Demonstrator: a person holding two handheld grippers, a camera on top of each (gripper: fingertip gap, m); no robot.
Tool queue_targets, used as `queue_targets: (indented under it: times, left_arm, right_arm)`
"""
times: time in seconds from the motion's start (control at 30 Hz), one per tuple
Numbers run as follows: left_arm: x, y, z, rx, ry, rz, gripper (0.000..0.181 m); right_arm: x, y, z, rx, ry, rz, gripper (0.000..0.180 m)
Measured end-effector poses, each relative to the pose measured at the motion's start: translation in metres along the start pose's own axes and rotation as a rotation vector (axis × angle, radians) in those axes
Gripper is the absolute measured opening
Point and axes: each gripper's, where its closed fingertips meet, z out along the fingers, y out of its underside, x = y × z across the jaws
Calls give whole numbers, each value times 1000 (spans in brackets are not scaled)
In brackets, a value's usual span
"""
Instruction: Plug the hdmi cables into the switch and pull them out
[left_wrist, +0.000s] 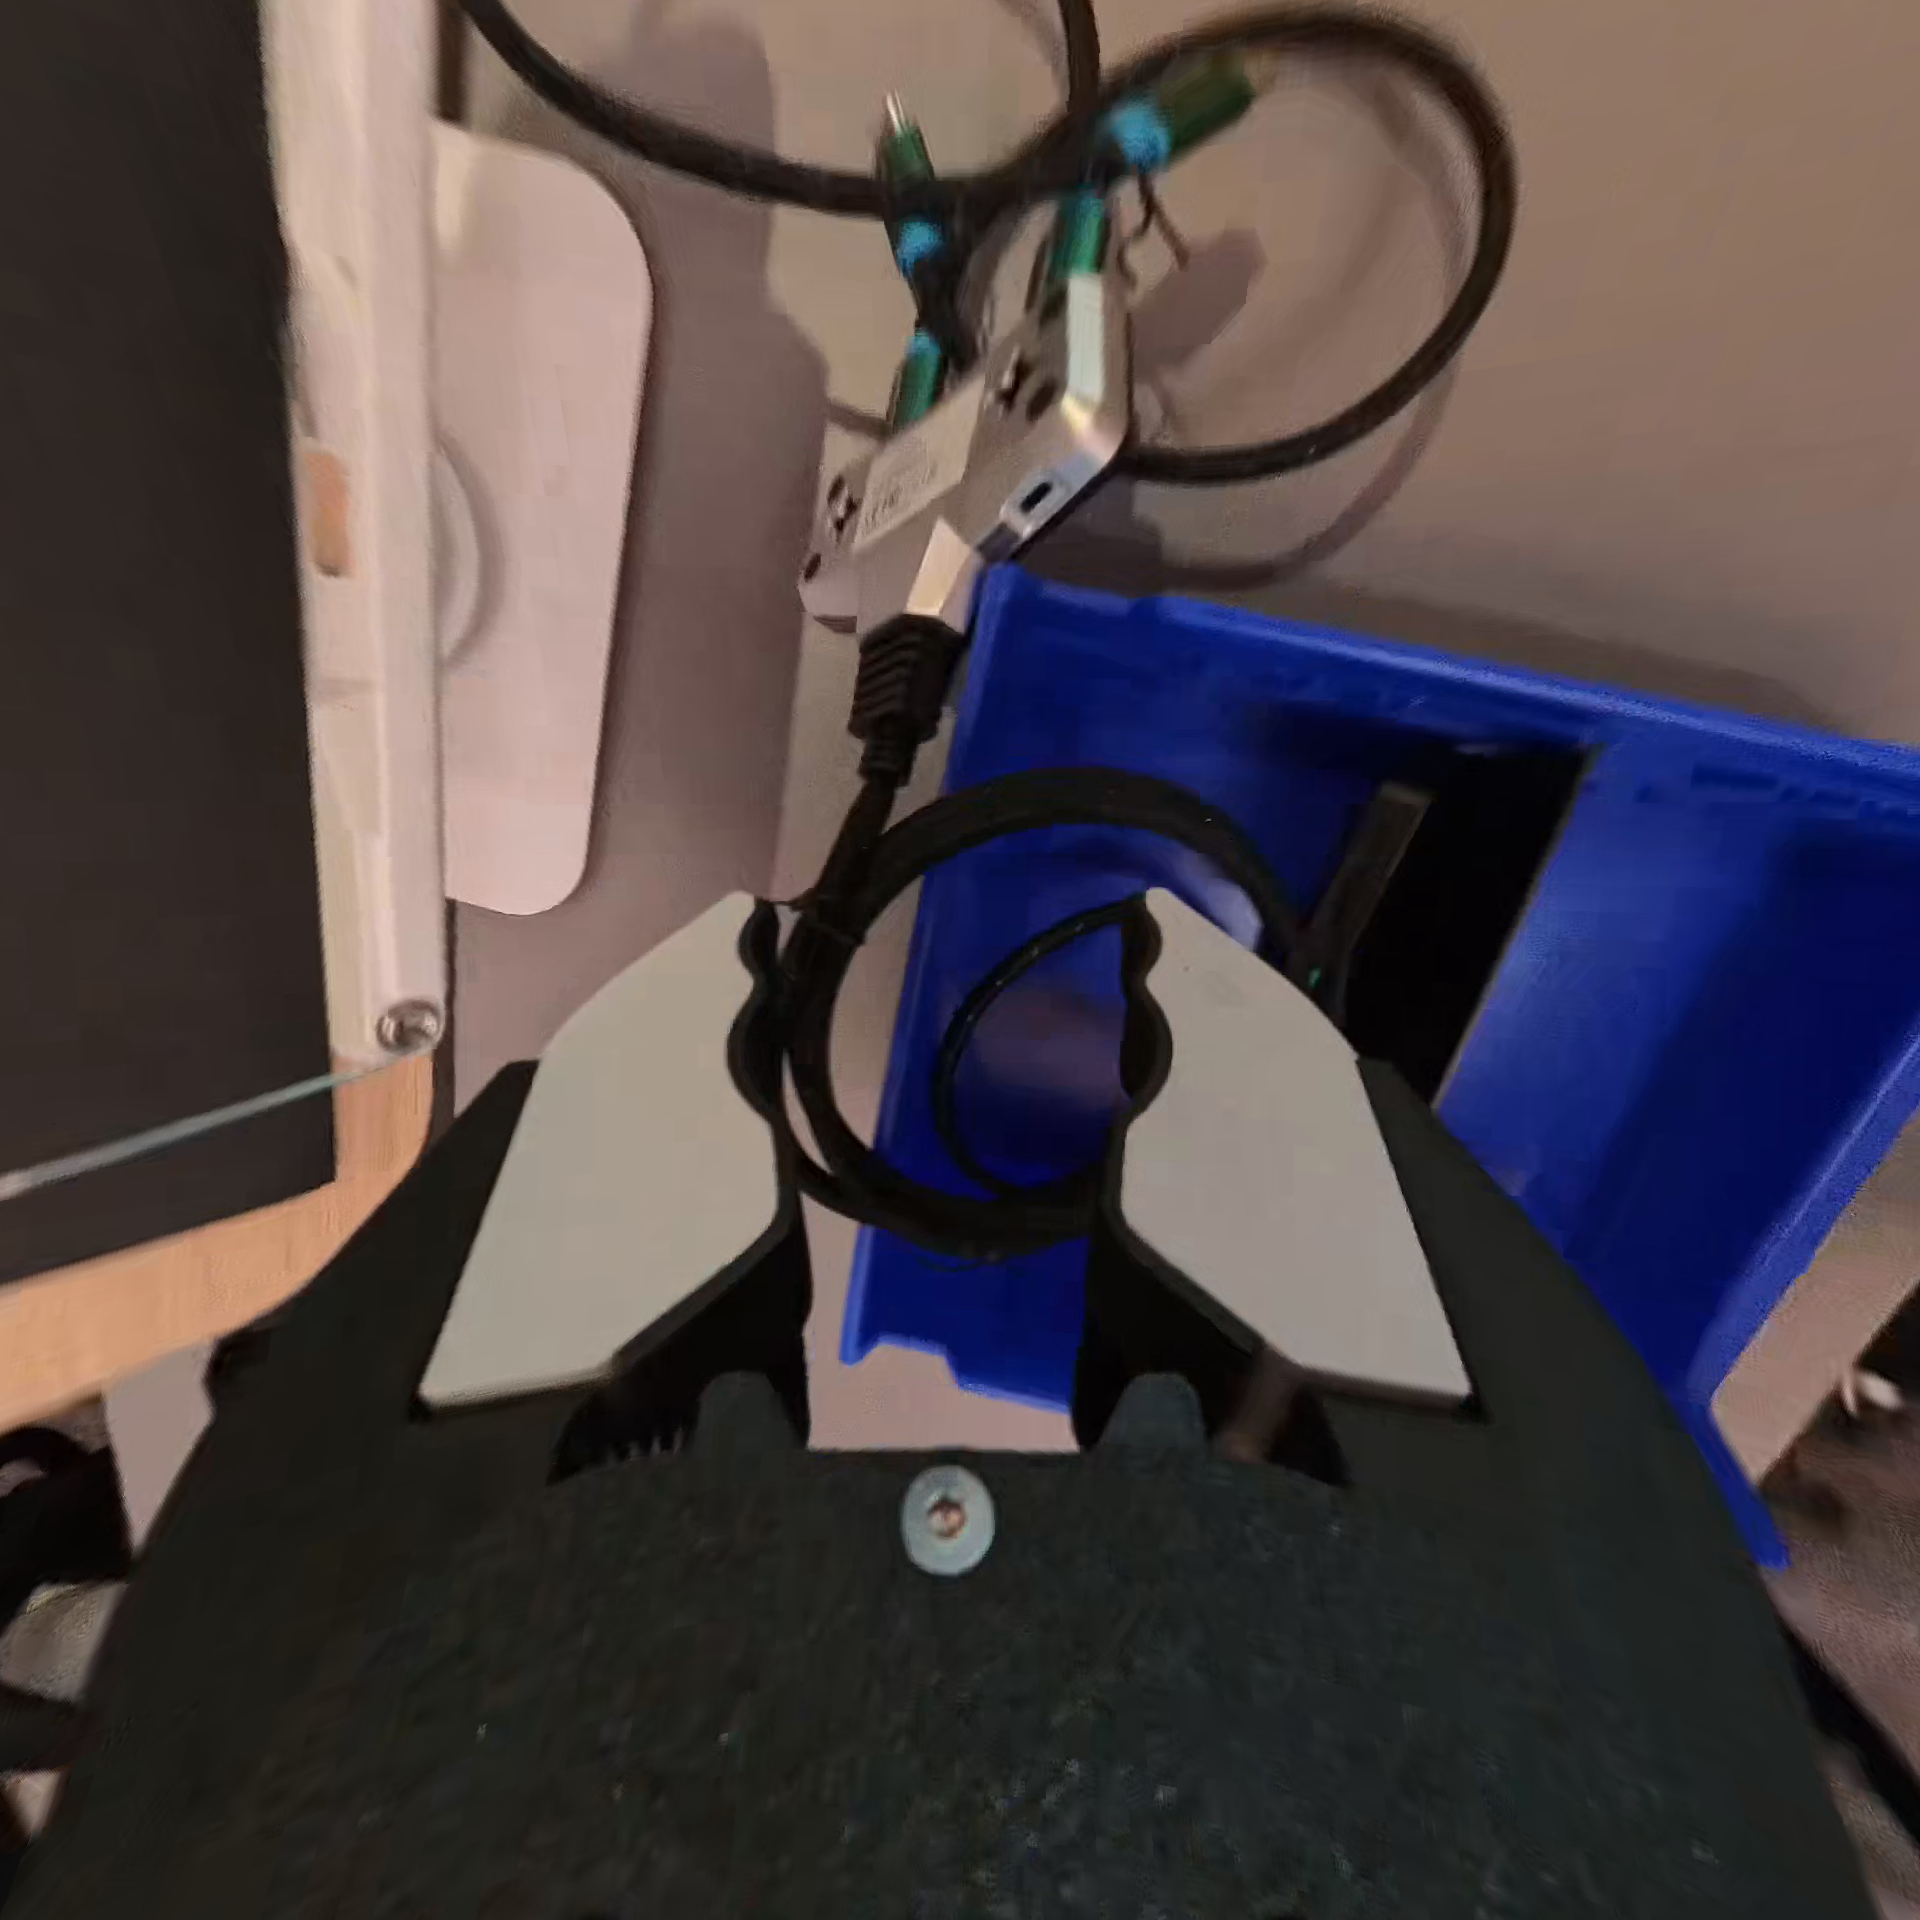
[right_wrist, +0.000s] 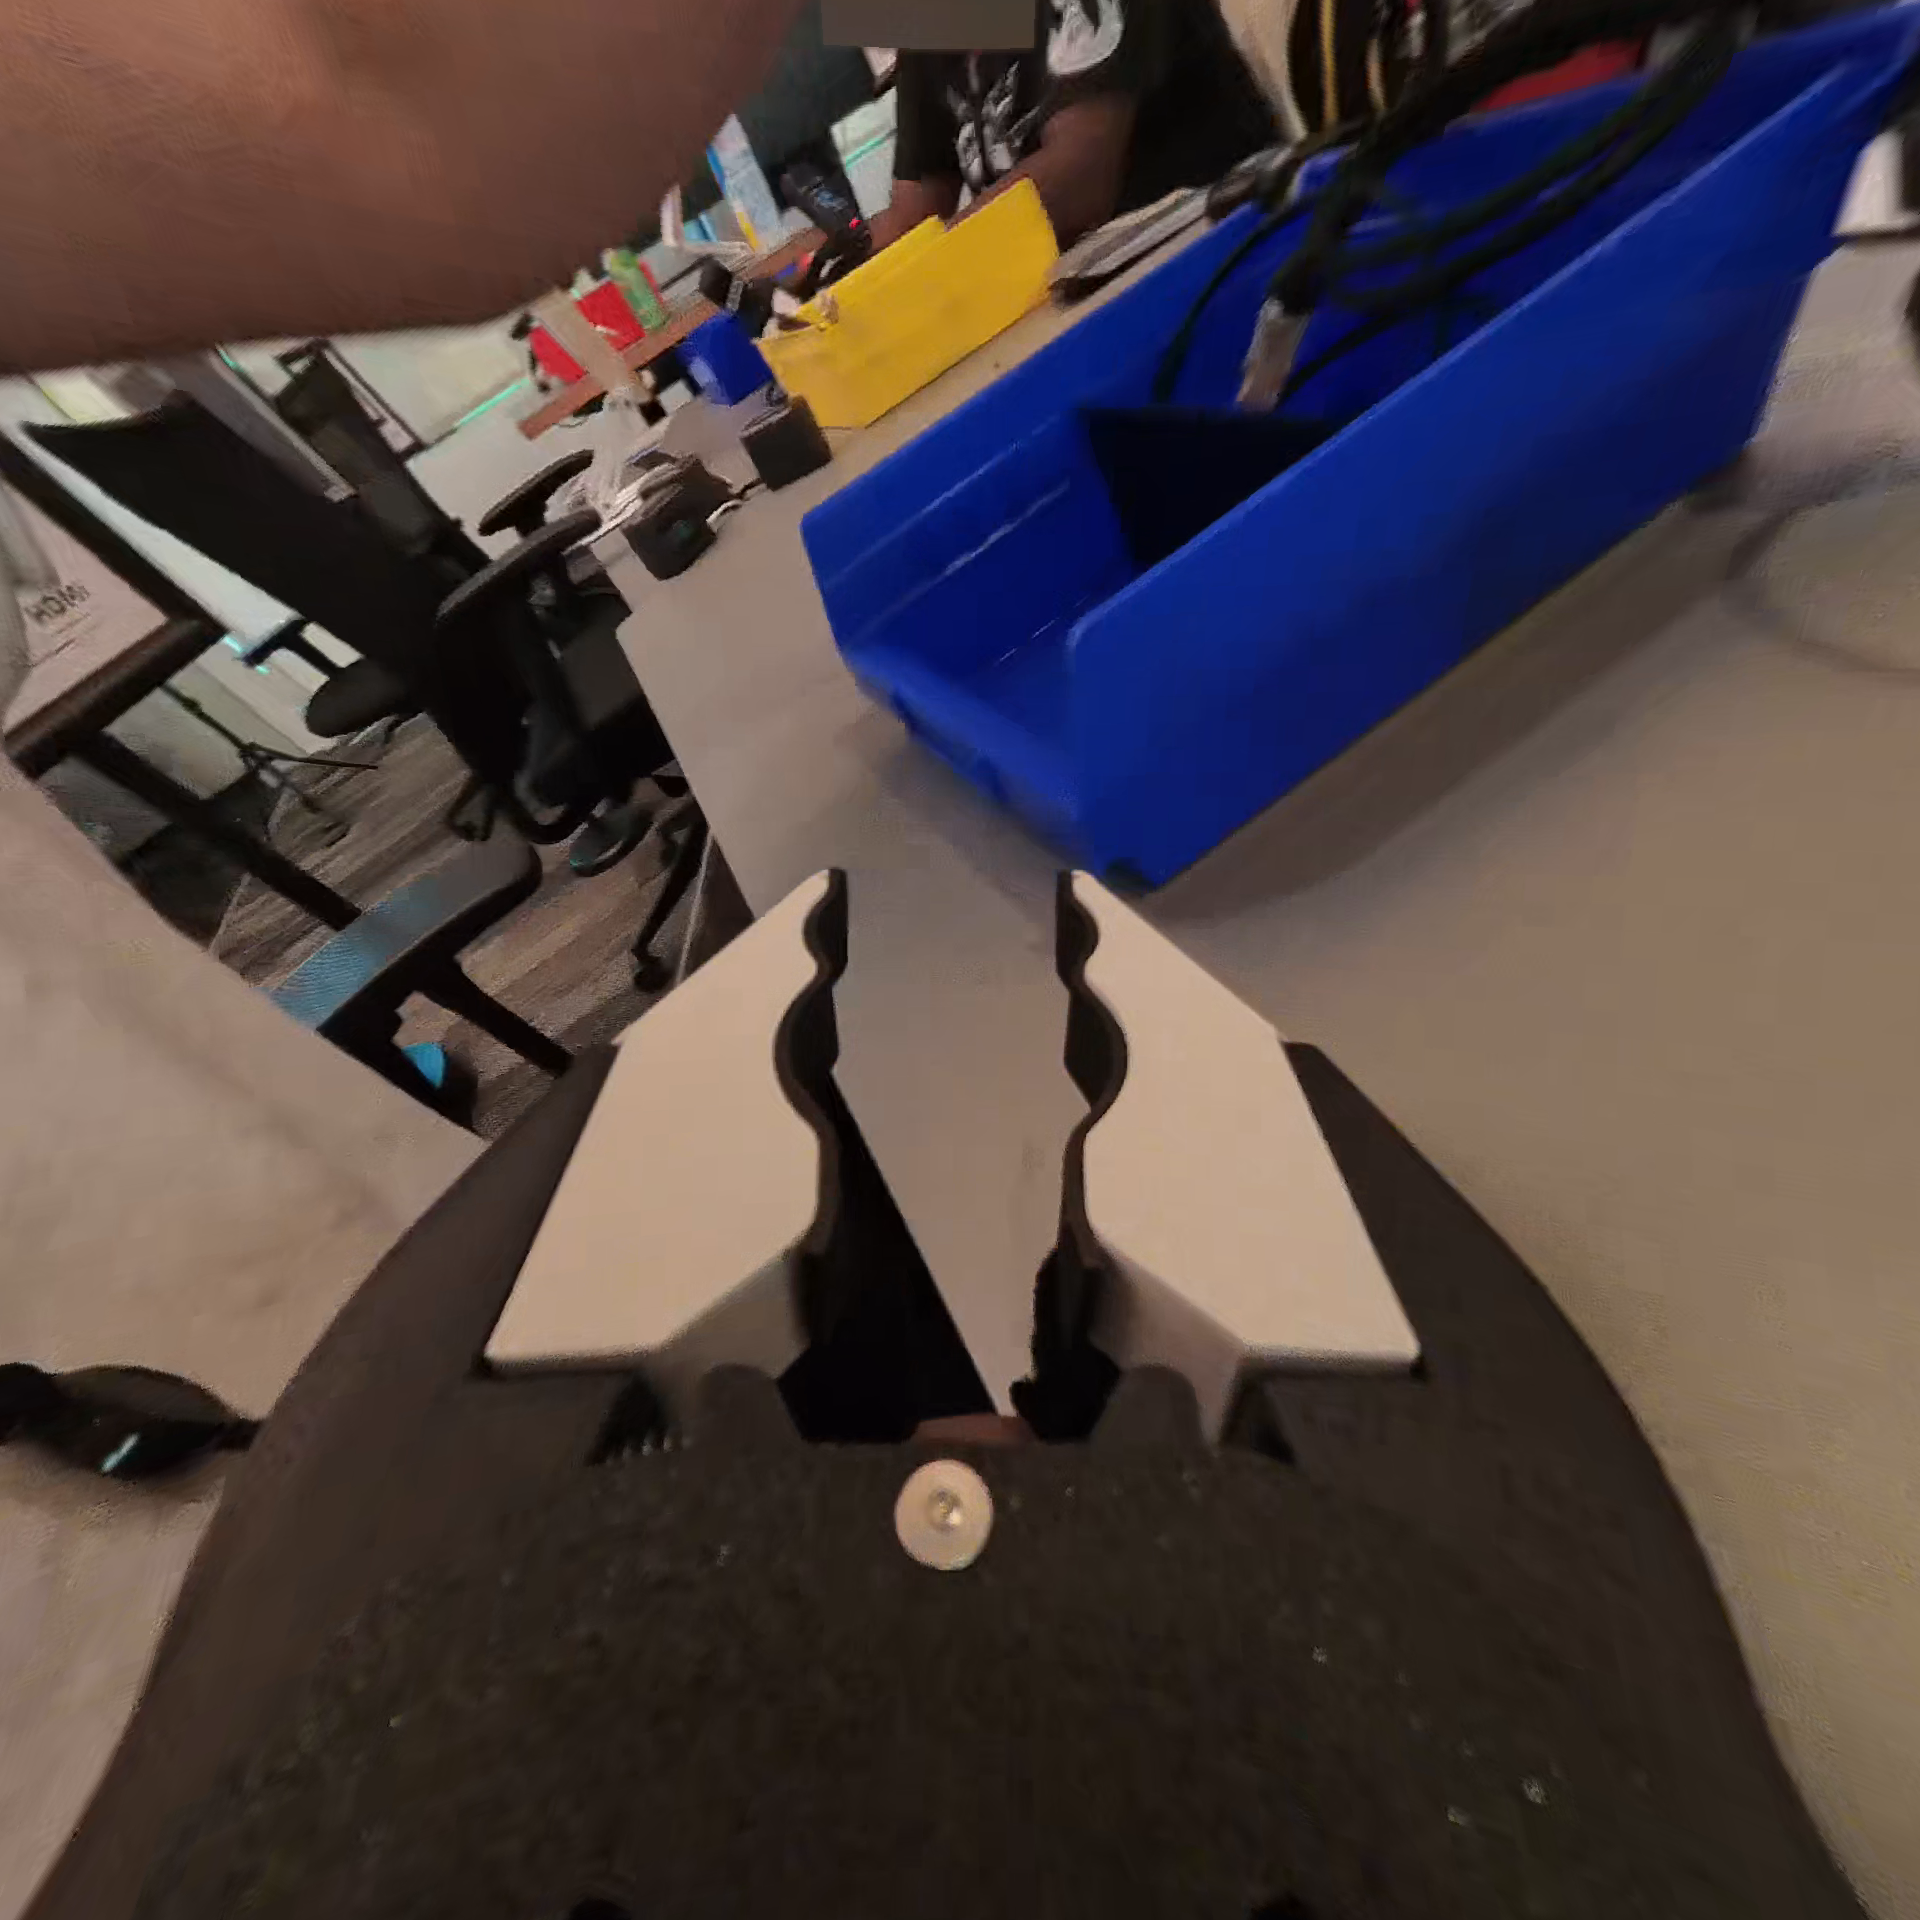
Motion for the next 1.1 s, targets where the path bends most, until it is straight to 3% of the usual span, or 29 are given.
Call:
queue_targets:
  times: [0.1, 0.23, 0.4, 0.5, 0.67, 0.83, 1.0, 1.1]
  left_arm:
    - [-18, 17, 25, -182, -19, 115, 62]
    - [-19, 35, 44, -303, 40, 191, 38]
    - [-13, 12, 25, -109, -140, 367, 12]
    - [-19, -7, -11, 5, -355, 470, 11]
    - [-2, -20, -57, 116, -523, 589, 11]
    - [21, 2, -91, 241, -661, 675, 10]
    - [8, 63, -18, 232, -651, 464, 10]
    - [6, 77, 10, 215, -637, 403, 11]
  right_arm:
    - [-4, 21, 11, -44, -52, 36, 40]
    - [9, 23, 11, -76, -68, 28, 40]
    - [21, 24, 11, -75, -74, 94, 40]
    - [23, 29, 12, -95, -68, 91, 40]
    - [24, 34, 14, -121, -47, 86, 40]
    - [20, 38, 12, -136, -36, 83, 40]
    - [12, 45, 17, -166, -51, 73, 40]
    - [7, 49, 23, -185, -68, 71, 40]
